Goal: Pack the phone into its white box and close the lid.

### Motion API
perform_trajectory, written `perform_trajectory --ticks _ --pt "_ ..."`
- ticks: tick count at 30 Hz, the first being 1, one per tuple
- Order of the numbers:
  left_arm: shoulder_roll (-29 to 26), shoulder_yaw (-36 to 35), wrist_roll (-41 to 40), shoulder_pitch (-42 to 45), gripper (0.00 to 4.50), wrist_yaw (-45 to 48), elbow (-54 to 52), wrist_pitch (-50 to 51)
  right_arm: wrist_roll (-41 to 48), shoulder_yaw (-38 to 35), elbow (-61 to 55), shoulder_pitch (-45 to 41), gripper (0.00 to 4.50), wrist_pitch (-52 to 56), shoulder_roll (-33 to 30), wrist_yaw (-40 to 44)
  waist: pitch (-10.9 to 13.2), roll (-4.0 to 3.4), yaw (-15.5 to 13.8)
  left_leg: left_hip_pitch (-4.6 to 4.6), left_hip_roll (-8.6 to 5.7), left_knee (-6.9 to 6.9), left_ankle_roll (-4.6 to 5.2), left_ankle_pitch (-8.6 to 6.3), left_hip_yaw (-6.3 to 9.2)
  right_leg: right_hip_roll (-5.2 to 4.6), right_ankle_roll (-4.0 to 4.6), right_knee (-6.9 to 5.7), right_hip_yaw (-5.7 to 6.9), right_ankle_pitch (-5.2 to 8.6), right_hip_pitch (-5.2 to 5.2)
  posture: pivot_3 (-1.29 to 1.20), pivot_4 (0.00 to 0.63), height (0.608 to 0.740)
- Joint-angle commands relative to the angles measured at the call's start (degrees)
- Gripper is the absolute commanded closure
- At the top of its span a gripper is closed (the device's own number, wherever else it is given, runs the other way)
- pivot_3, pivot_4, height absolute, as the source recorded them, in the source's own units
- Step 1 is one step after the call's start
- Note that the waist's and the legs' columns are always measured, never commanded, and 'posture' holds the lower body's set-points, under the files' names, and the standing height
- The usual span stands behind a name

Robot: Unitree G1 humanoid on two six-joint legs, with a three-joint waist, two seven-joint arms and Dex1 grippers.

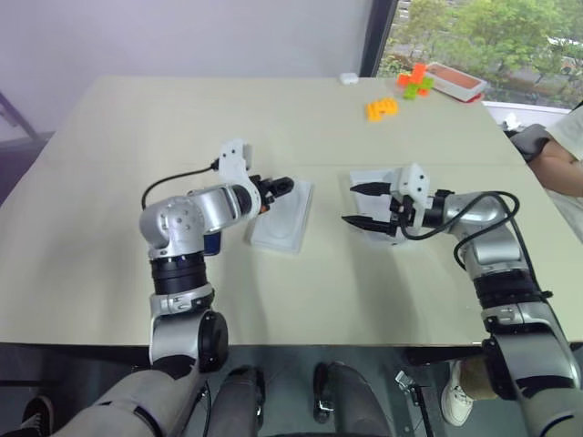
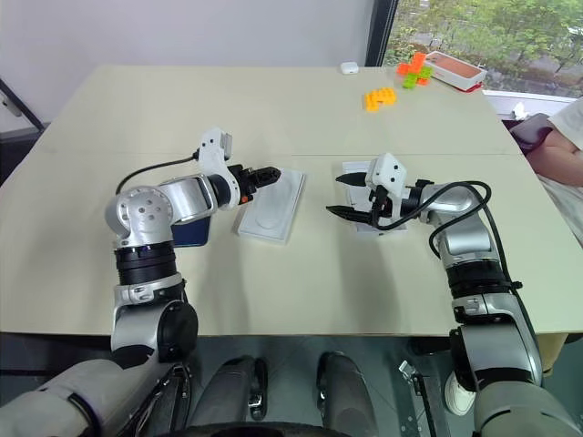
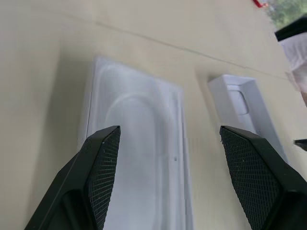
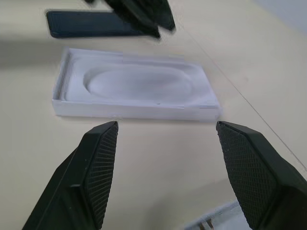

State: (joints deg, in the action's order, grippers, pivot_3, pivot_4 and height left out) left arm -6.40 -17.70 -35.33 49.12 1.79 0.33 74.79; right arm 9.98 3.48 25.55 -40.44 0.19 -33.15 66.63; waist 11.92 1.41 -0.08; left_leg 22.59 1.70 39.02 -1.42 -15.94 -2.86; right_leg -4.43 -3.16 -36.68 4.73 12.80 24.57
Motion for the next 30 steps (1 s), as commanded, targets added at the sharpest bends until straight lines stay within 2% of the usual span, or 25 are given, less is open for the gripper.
perform_trajectory --ticks 1,4,9,12,16,17,21,26,30 --pt "-6.4 4.1 -0.6 -1.5 1.03 8.2 -5.7 -3.9 -1.9 1.2 -3.4 -2.8 1.06 2.7 1.0 -3.6 0.0 0.00 0.4 -0.01 0.01 -0.02 -0.03 0.02 0.01 0.02 0.00 -0.01 0.00 0.00 0.01 0.00 0.150 0.740" --pt "-14.7 6.7 0.8 -7.4 1.03 18.1 -8.7 -12.2 -2.1 2.0 -7.9 -5.0 1.06 8.0 3.7 -7.7 0.0 -0.05 1.3 -0.09 0.09 -0.09 -0.13 0.06 -0.01 0.00 0.01 -0.11 -0.02 0.00 0.01 0.00 0.150 0.740" --pt "-23.1 6.7 4.3 -14.3 1.03 28.1 -7.4 -26.5 -2.5 4.2 -16.1 -4.5 1.06 16.0 9.2 -13.9 0.0 -0.07 0.7 -0.07 0.13 -0.14 -0.23 0.11 -0.03 0.00 0.04 -0.29 -0.05 0.01 0.17 0.00 0.150 0.740" --pt "-25.9 3.8 1.7 -17.8 0.99 34.7 -7.9 -31.0 -4.1 6.4 -18.0 -2.9 1.99 17.9 11.8 -17.1 0.0 -0.07 0.6 -0.01 0.10 -0.11 0.02 -0.03 0.00 -0.07 0.05 -0.27 -0.03 0.01 0.17 0.00 0.150 0.740" --pt "-29.0 1.7 -1.2 -22.4 0.99 41.0 -10.5 -33.1 -6.8 9.6 -18.4 -1.2 4.09 19.6 13.6 -20.6 0.0 -0.07 0.6 0.25 0.02 0.05 0.26 -0.16 0.00 -0.19 0.04 -0.10 -0.02 0.01 0.23 0.00 0.150 0.740" --pt "-29.9 1.1 -1.1 -23.7 0.99 41.8 -10.7 -33.7 -8.5 11.0 -17.8 -0.7 4.46 19.0 14.1 -21.9 0.0 -0.06 0.7 0.36 0.02 0.09 0.29 -0.16 0.00 -0.20 0.04 -0.08 -0.02 0.00 0.31 0.00 0.150 0.740" --pt "-31.3 0.7 -1.5 -25.8 0.99 42.6 -11.0 -34.6 -12.5 15.3 -15.9 -0.1 4.46 17.9 16.1 -24.5 0.0 -0.06 0.8 0.65 0.03 0.10 0.30 -0.16 0.00 -0.16 0.03 -0.25 -0.02 0.00 0.69 0.00 0.150 0.740" --pt "-30.0 2.0 -0.6 -25.8 0.99 40.5 -11.6 -35.6 -16.1 19.0 -13.9 -0.5 4.46 18.3 19.4 -26.9 0.0 -0.06 0.8 0.68 0.10 0.10 0.27 -0.14 0.05 -0.04 0.03 -0.36 0.01 0.00 0.77 0.00 0.150 0.740" --pt "-29.4 3.1 0.7 -25.7 0.99 38.8 -11.9 -36.4 -19.7 22.5 -12.8 -0.7 4.46 17.4 18.6 -26.1 0.0 -0.06 0.8 0.71 0.06 0.14 0.27 -0.14 0.05 -0.08 0.03 -0.33 0.00 0.00 0.76 0.00 0.150 0.740"
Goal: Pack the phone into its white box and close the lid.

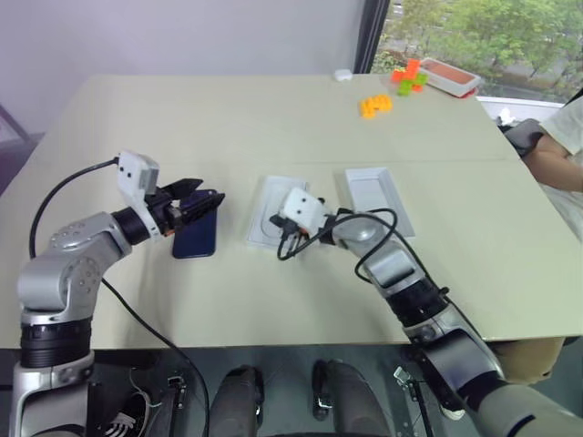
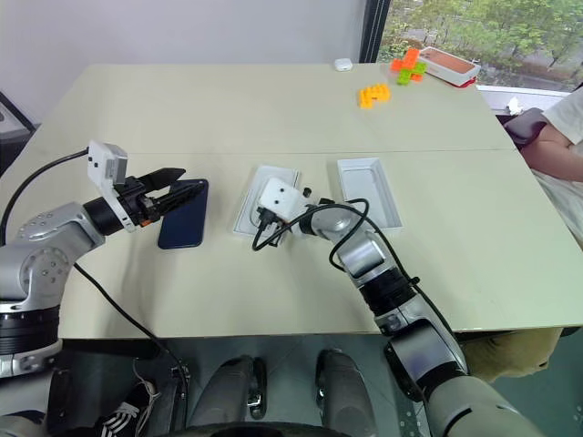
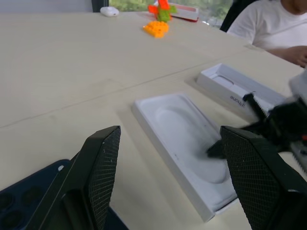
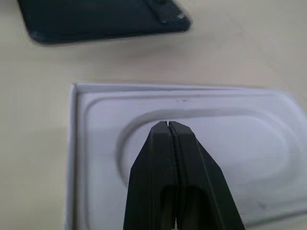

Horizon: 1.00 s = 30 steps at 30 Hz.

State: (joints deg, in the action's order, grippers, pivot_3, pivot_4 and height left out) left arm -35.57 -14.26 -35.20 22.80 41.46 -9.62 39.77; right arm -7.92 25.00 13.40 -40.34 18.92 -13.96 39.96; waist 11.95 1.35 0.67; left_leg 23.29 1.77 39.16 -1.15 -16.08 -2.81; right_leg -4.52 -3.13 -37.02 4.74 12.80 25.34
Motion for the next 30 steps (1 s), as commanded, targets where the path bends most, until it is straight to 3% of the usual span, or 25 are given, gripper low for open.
perform_trajectory --ticks 1,7,18,30 --pt "-0.2 -0.3 0.3 0.7 0.99 -1.0 -2.0 -1.2 -2.5 2.2 -1.4 -0.4 4.46 -1.6 -2.1 2.6 0.0 0.01 0.0 0.00 0.00 0.00 0.00 0.00 0.00 -0.01 0.00 0.00 -0.01 0.00 0.01 0.00 0.150 0.740" --pt "-0.6 -0.2 0.9 1.0 0.99 -1.7 -1.9 -1.6 -4.1 5.0 -3.9 1.4 4.46 -3.7 -8.4 10.5 0.0 0.04 -0.1 -0.01 -0.01 0.00 0.01 -0.01 0.03 0.00 -0.01 0.02 0.02 0.00 -0.03 0.00 0.150 0.740" --pt "-0.5 0.2 2.4 1.4 0.99 -3.3 -1.3 -2.6 0.4 1.7 -6.1 1.4 4.46 -7.0 -10.8 18.1 0.0 0.06 0.0 -0.04 0.00 -0.01 0.01 0.00 0.03 0.03 -0.01 0.01 0.03 0.00 -0.05 0.00 0.150 0.740" --pt "-0.5 0.4 3.3 2.0 0.99 -3.8 0.5 -3.3 -3.0 -1.0 4.3 -4.1 4.46 -14.6 -8.6 10.0 0.0 0.05 0.0 -0.04 0.01 0.02 -0.04 0.03 0.02 0.06 0.02 -0.02 0.02 -0.01 -0.04 0.00 0.150 0.740"
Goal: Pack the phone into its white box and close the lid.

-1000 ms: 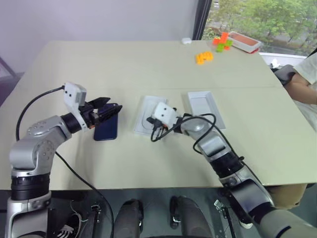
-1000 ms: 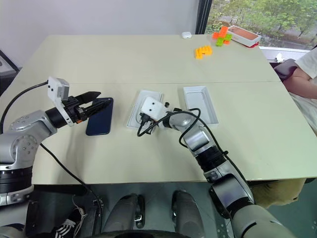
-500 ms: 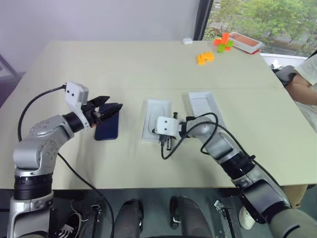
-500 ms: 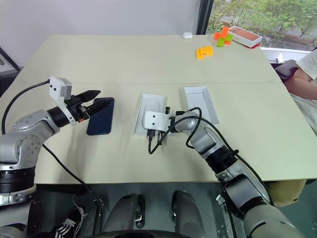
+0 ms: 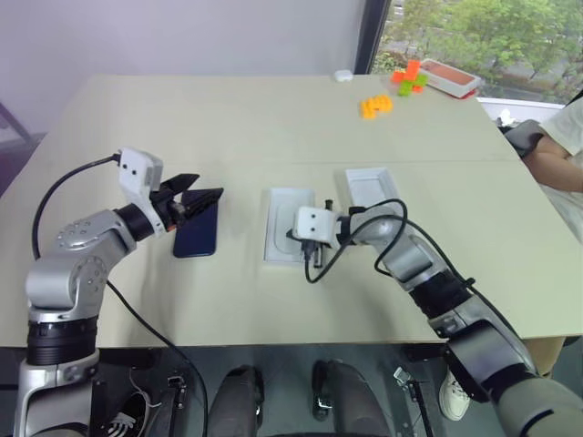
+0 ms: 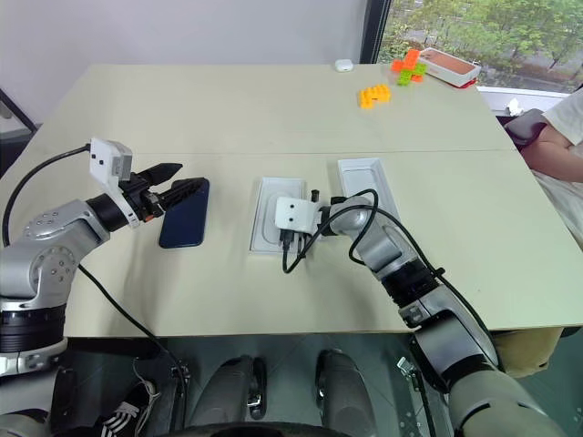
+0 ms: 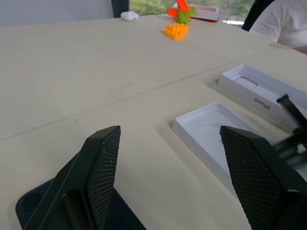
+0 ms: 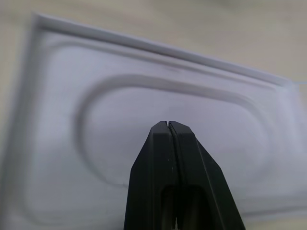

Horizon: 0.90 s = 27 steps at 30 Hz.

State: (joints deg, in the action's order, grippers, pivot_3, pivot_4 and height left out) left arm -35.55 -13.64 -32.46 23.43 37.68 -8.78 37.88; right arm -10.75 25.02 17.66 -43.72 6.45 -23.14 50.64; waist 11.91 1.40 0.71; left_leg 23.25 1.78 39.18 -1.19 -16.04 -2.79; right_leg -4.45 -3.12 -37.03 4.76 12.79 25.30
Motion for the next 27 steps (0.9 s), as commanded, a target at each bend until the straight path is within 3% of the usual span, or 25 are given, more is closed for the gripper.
perform_trajectory --ticks 1,13,18,27 --pt "-0.5 -0.3 0.6 1.4 0.99 0.1 -0.1 -1.5 -0.3 -0.8 0.2 -0.4 4.46 -2.3 0.6 -0.6 0.0 0.00 0.0 0.00 0.00 -0.01 0.00 0.00 0.00 0.00 0.00 0.00 0.00 0.00 0.00 0.00 0.150 0.740" --pt "-2.6 -1.4 -0.6 -0.4 0.99 4.2 1.2 -0.9 -4.2 0.2 4.8 -0.6 4.46 -8.6 -1.4 -0.7 0.0 0.00 0.0 -0.02 0.00 0.00 -0.01 0.00 -0.01 -0.02 0.00 -0.04 0.00 0.00 -0.01 0.00 0.150 0.740" --pt "-4.6 -2.7 0.8 -0.4 0.99 4.1 5.8 -1.3 1.5 -4.4 3.4 -2.4 4.46 -7.2 0.9 -0.1 0.0 0.00 0.0 -0.02 0.00 0.00 -0.01 0.01 0.00 -0.01 0.01 -0.05 0.00 -0.01 -0.01 0.00 0.150 0.740" --pt "-7.3 -6.1 -5.8 3.5 0.99 1.8 10.4 14.8 6.2 -8.0 -1.0 -3.3 4.46 -2.9 2.1 1.6 0.0 -0.01 0.1 0.01 0.02 -0.01 -0.01 0.01 0.01 -0.01 0.00 -0.06 0.00 -0.01 0.02 0.00 0.150 0.740"
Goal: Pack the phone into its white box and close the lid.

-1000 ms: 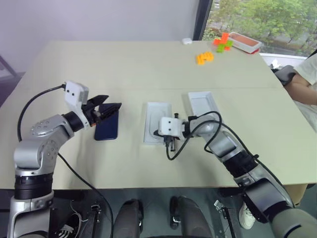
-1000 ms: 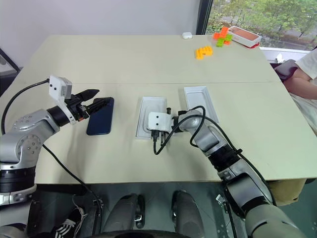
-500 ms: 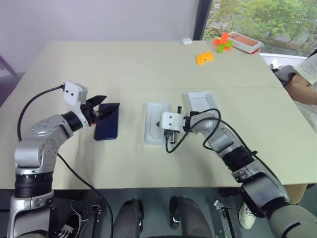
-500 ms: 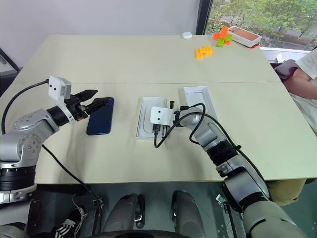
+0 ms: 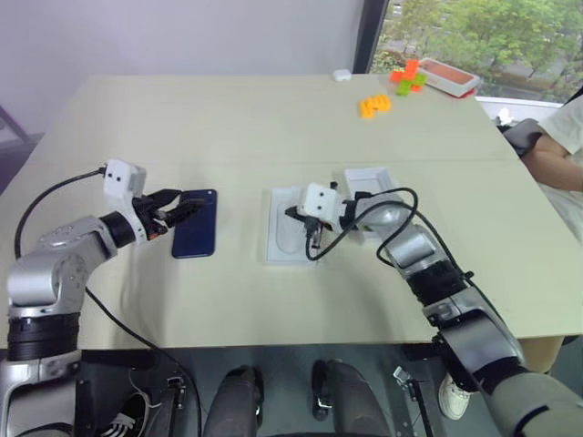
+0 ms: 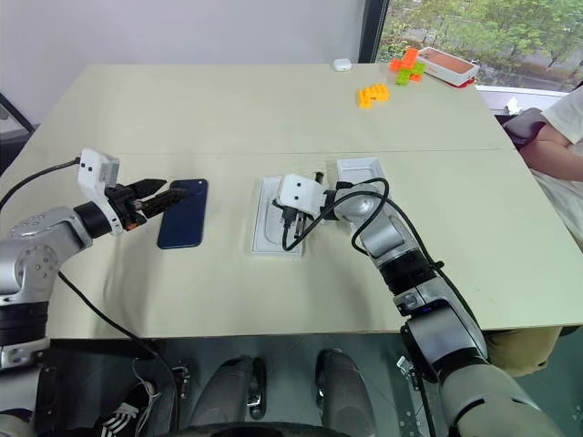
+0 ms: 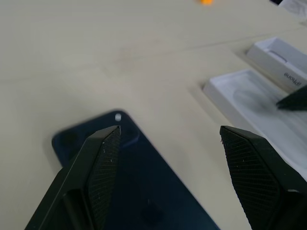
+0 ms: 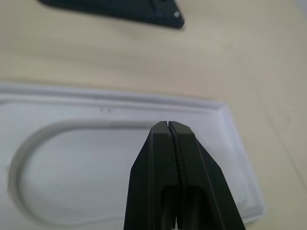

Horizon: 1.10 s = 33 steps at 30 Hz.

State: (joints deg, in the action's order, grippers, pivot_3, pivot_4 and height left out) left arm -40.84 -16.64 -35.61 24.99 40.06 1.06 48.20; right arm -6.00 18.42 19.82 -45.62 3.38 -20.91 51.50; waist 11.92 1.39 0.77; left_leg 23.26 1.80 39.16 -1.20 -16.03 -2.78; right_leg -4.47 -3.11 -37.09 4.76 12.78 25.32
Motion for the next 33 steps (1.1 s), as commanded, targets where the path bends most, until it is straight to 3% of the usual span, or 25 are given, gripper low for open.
perform_trajectory --ticks 1,13,21,33 --pt "-2.3 -4.0 -3.5 2.6 0.99 -0.8 1.2 6.1 1.6 -1.3 -3.5 -1.6 4.46 0.4 0.0 1.1 0.0 0.00 0.0 0.00 0.00 0.00 0.00 0.00 0.00 0.00 0.00 0.00 0.00 0.00 0.00 0.00 0.150 0.740" --pt "-5.9 -9.5 -8.6 11.6 0.99 -1.0 19.1 21.7 1.9 0.2 -1.0 -7.7 4.46 13.0 12.6 -5.6 0.0 0.01 0.2 -0.02 0.01 -0.01 -0.10 0.06 0.02 0.12 0.04 -0.13 0.02 -0.02 0.05 0.00 0.150 0.740" --pt "-6.4 -7.5 -5.9 15.6 0.99 -1.5 30.5 25.5 -3.6 4.3 11.8 -13.3 4.46 13.5 21.6 -14.4 0.0 0.03 0.3 0.01 -0.03 -0.01 -0.11 0.06 -0.01 0.00 0.04 -0.14 0.00 -0.03 0.08 0.00 0.150 0.740" --pt "-4.4 -5.8 -2.7 21.6 0.99 0.0 44.0 26.9 -9.3 7.8 28.2 -17.6 4.46 5.8 26.1 -17.0 -0.1 0.10 0.5 0.05 -0.04 -0.03 -0.27 0.15 -0.03 0.01 0.05 -0.12 0.02 -0.03 0.10 0.00 0.150 0.740"
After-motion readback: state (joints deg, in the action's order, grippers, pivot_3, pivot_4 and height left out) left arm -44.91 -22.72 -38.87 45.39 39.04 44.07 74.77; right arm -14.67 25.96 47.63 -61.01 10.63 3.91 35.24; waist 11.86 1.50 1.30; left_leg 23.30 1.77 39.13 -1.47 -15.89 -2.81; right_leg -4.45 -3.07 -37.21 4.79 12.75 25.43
